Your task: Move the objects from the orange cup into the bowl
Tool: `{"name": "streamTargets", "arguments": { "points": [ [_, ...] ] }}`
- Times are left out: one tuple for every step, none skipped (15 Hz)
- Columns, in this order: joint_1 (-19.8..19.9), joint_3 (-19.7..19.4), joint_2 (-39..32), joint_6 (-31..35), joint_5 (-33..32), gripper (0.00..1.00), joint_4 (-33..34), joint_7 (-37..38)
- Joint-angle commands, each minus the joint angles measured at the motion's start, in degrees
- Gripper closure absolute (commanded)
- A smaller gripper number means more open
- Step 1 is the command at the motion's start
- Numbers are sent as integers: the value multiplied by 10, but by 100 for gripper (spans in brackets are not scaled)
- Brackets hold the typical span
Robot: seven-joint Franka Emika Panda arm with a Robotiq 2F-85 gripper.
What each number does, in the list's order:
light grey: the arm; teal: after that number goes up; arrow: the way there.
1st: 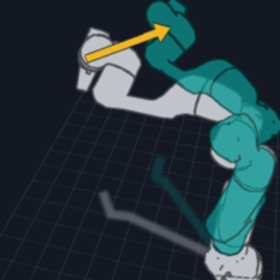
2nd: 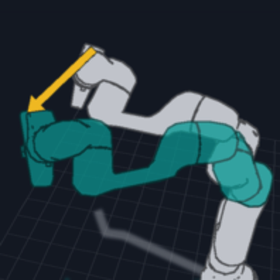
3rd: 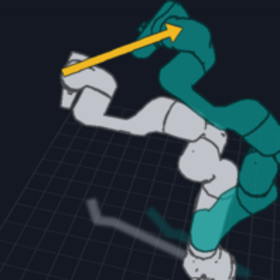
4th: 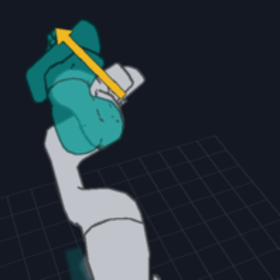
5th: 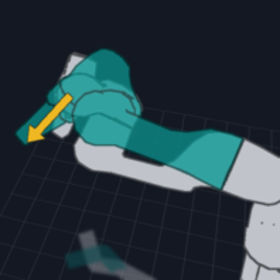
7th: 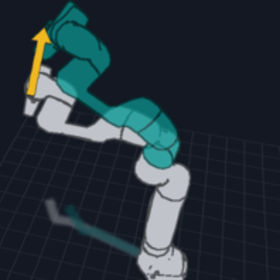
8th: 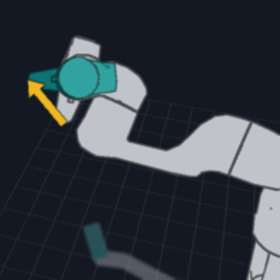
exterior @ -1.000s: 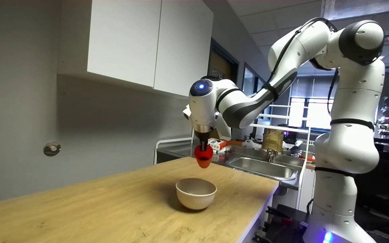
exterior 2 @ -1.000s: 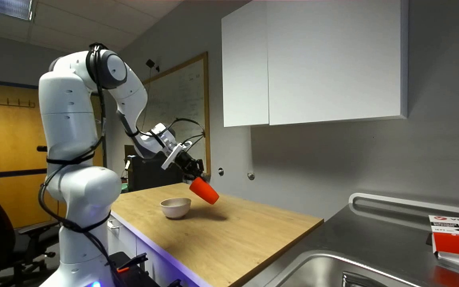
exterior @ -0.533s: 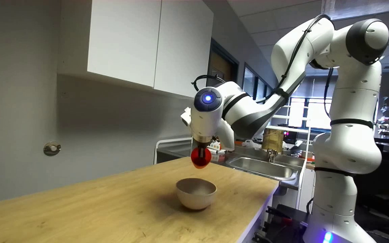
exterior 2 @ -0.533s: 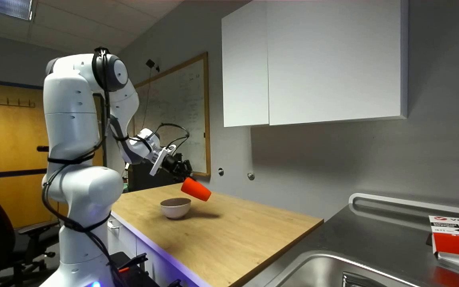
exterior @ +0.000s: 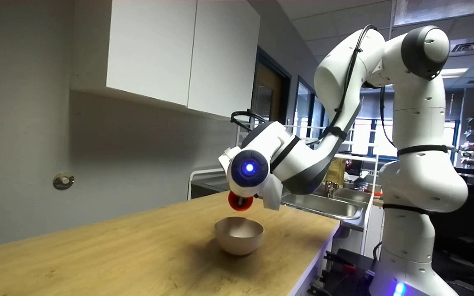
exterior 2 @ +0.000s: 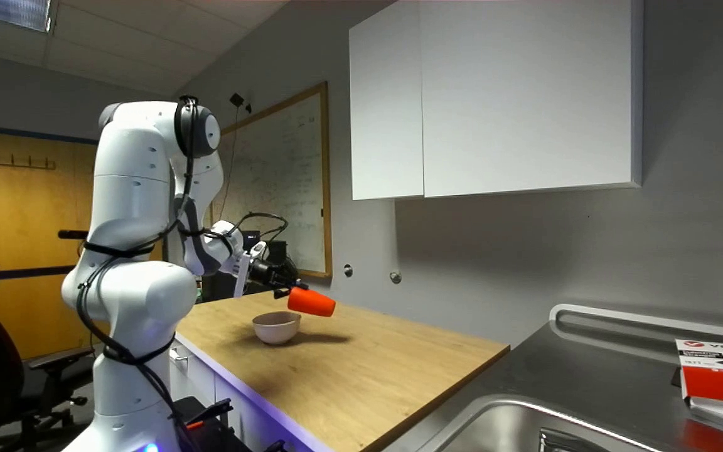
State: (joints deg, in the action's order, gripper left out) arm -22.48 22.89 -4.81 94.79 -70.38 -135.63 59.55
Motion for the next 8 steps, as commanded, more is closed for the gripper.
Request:
{"name": "streamTargets", "arguments": {
  "points": [
    [-20,1,-65,-84,-51,99,35,96],
    [-26,0,-80,-107,-62,99,40,119],
    [-31,1,-94,-129,-67,99,46,137],
    [-37,0,-109,-150,-73,99,51,152],
    [-42,0,-121,-170,-76,99,56,164],
    [-46,1,-133,-188,-74,99,61,171],
    [-50,2,-143,-203,-66,99,69,171],
    [-51,5,-152,-216,-40,99,81,154]
  ]
}}
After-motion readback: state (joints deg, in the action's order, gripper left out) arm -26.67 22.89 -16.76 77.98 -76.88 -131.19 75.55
